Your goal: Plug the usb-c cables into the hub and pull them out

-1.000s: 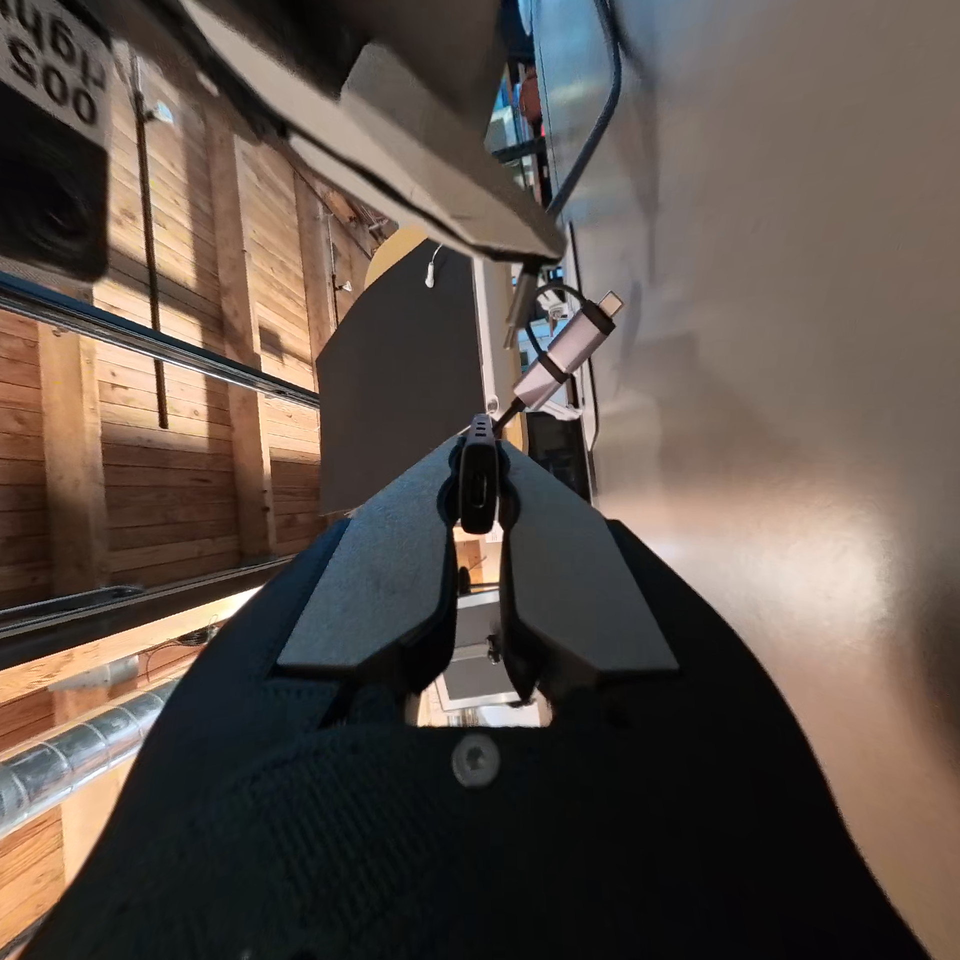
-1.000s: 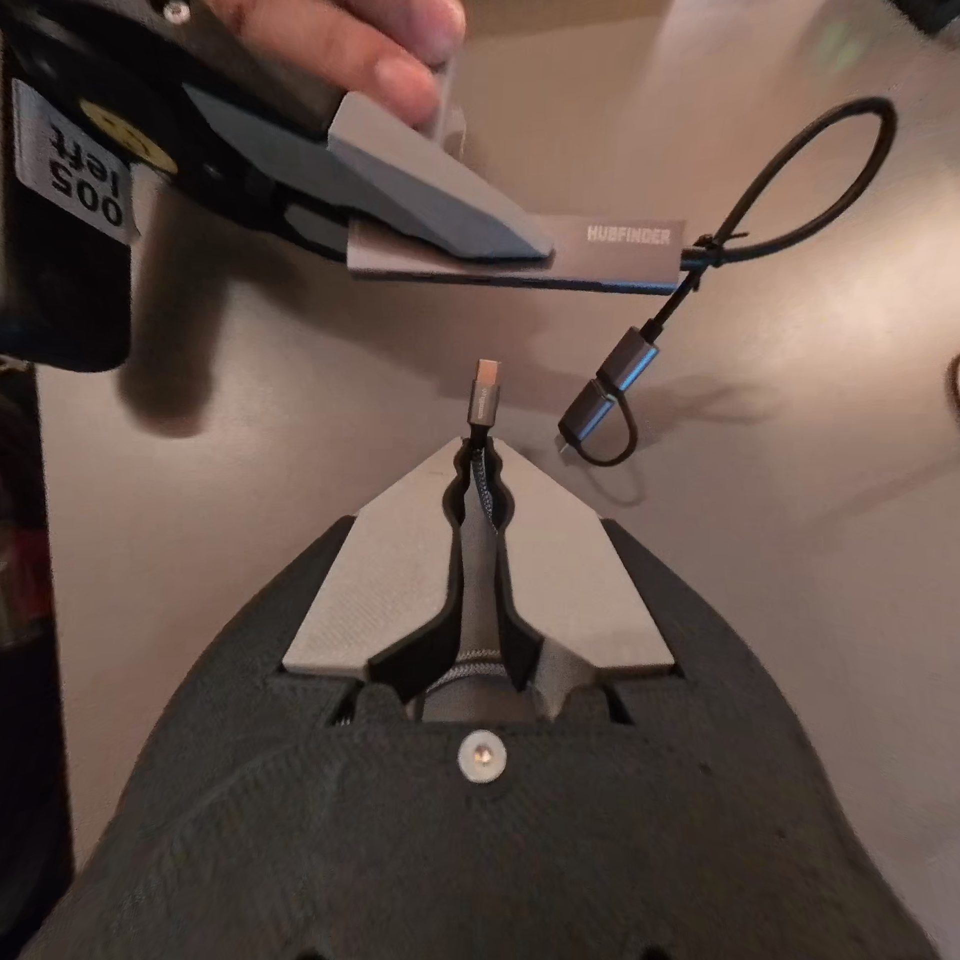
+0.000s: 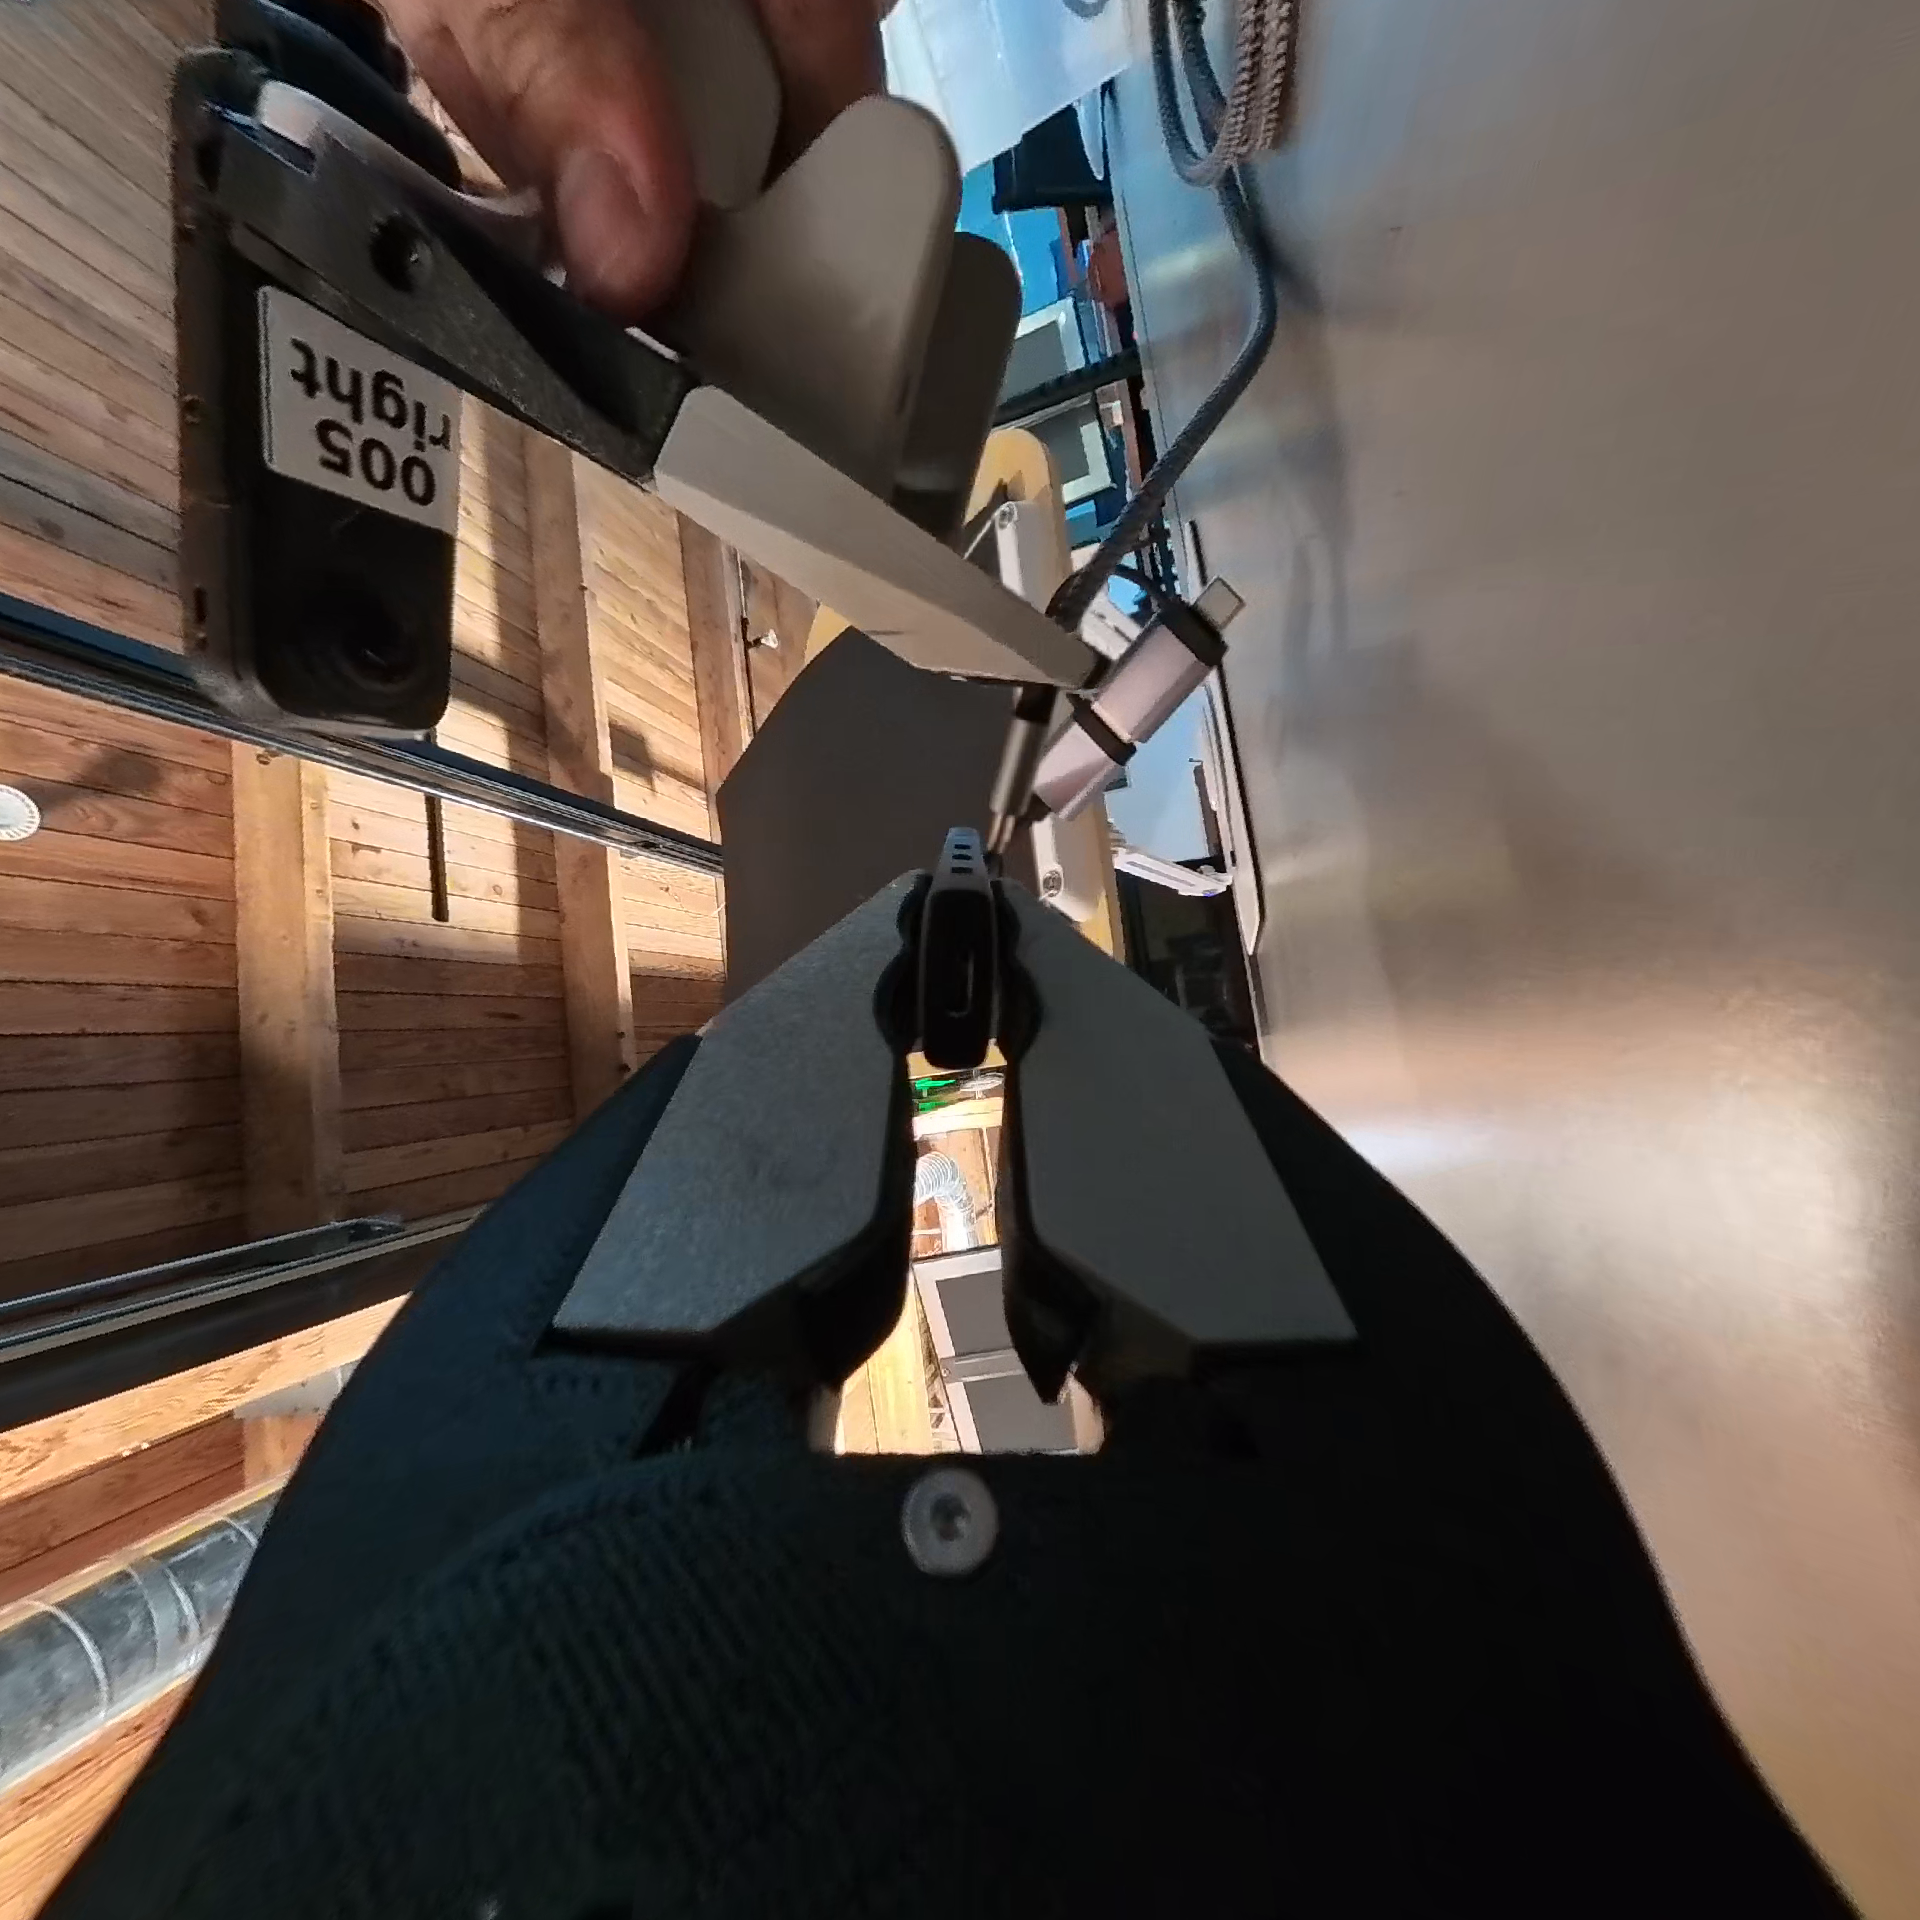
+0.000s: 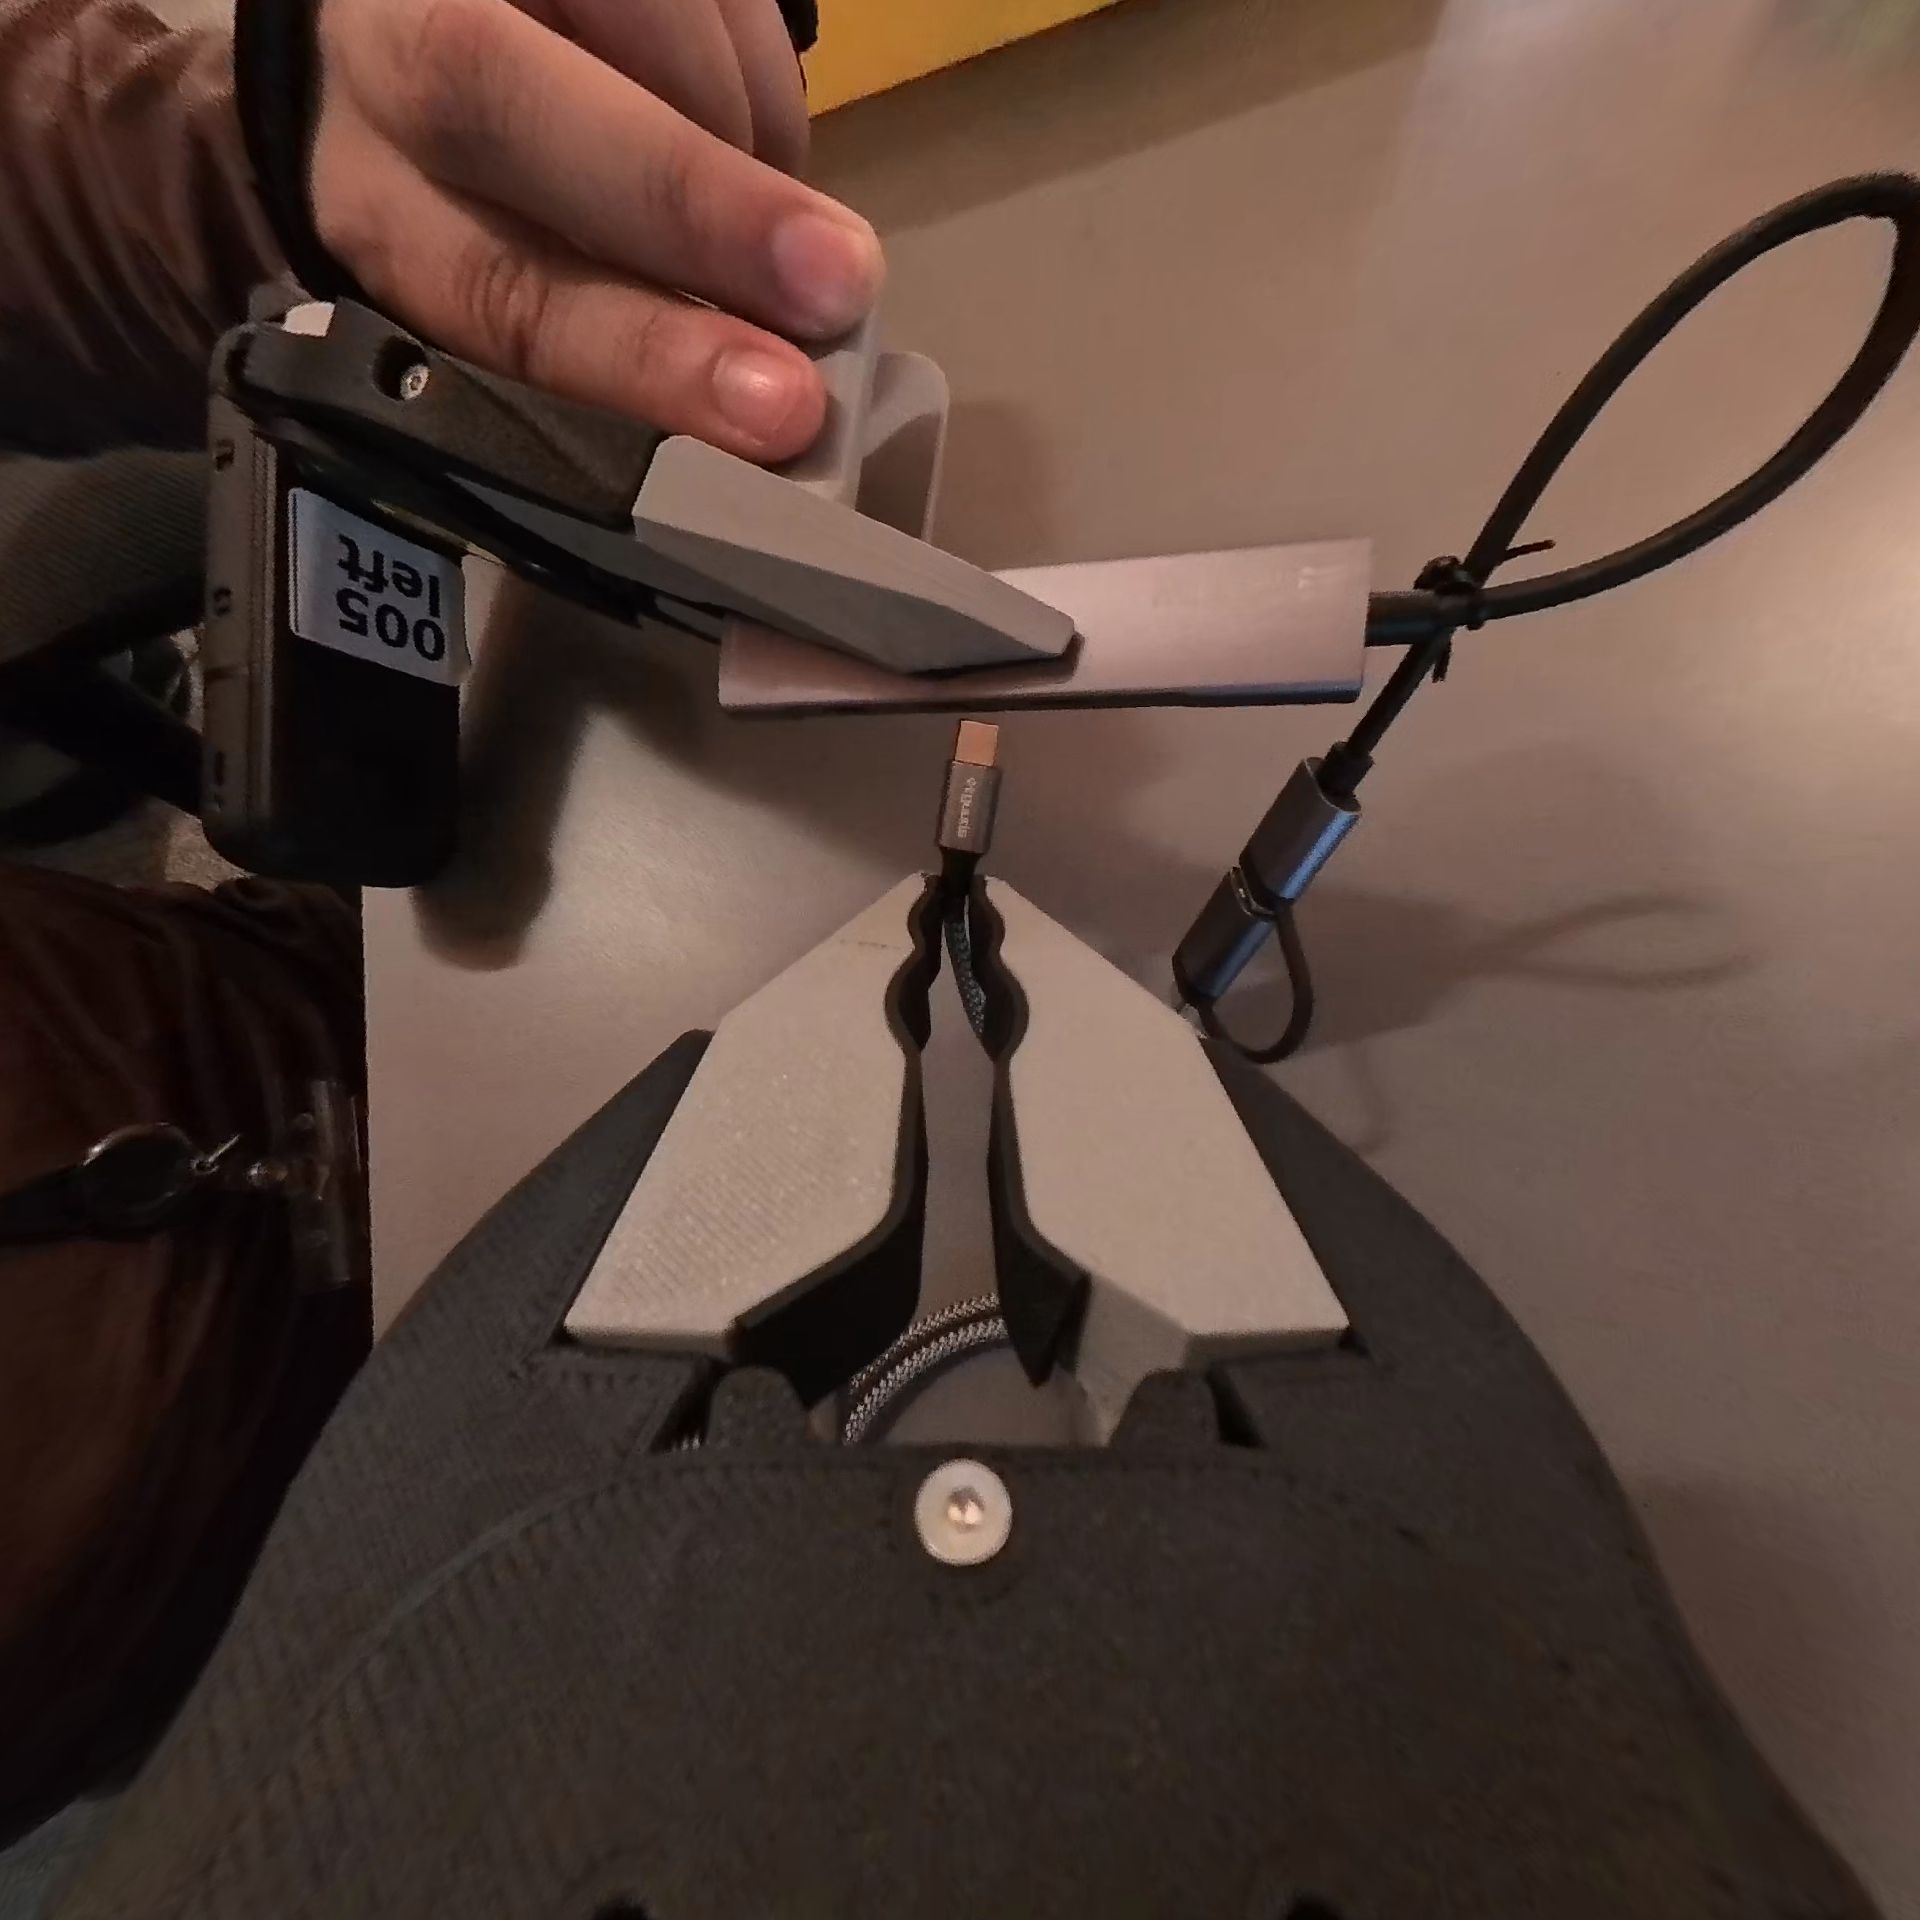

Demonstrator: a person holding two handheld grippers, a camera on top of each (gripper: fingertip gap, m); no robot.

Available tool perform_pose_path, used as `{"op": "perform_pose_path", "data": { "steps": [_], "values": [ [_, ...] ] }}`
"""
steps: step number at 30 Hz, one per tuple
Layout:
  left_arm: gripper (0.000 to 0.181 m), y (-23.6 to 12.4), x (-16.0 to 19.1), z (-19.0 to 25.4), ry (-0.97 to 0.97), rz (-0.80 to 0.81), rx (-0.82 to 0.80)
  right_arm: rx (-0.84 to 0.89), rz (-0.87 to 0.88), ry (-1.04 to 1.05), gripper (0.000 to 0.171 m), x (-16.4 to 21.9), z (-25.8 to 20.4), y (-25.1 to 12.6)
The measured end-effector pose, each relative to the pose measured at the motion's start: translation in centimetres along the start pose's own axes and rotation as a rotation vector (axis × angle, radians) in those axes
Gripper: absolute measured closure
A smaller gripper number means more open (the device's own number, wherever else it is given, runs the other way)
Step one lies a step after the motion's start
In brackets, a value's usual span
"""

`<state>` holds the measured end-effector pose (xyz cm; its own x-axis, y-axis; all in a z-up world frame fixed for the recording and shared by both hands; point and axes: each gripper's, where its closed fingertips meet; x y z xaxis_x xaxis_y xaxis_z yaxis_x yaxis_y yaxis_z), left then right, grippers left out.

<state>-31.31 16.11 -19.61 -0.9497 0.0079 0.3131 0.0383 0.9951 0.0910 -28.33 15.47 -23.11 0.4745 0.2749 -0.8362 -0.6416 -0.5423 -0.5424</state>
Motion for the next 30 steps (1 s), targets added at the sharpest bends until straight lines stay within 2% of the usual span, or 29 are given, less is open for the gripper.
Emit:
{"op": "perform_pose_path", "data": {
  "steps": [30],
  "values": [
    [0.174,-0.07,-0.12,-0.16,0.009,0.007,0.014,0.037,-0.029,-0.107,0.169,-0.42,-0.51,-0.18]
  ]
}}
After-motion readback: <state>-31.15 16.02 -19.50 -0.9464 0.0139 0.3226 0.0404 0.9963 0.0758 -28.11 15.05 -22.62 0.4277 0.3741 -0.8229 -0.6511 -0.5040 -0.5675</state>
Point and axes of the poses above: each gripper's, where its closed fingertips meet, y out along the fingers, x out of its underside, z = x × y across the jaws, and after that the axes turned 11 degrees about z, right-handed
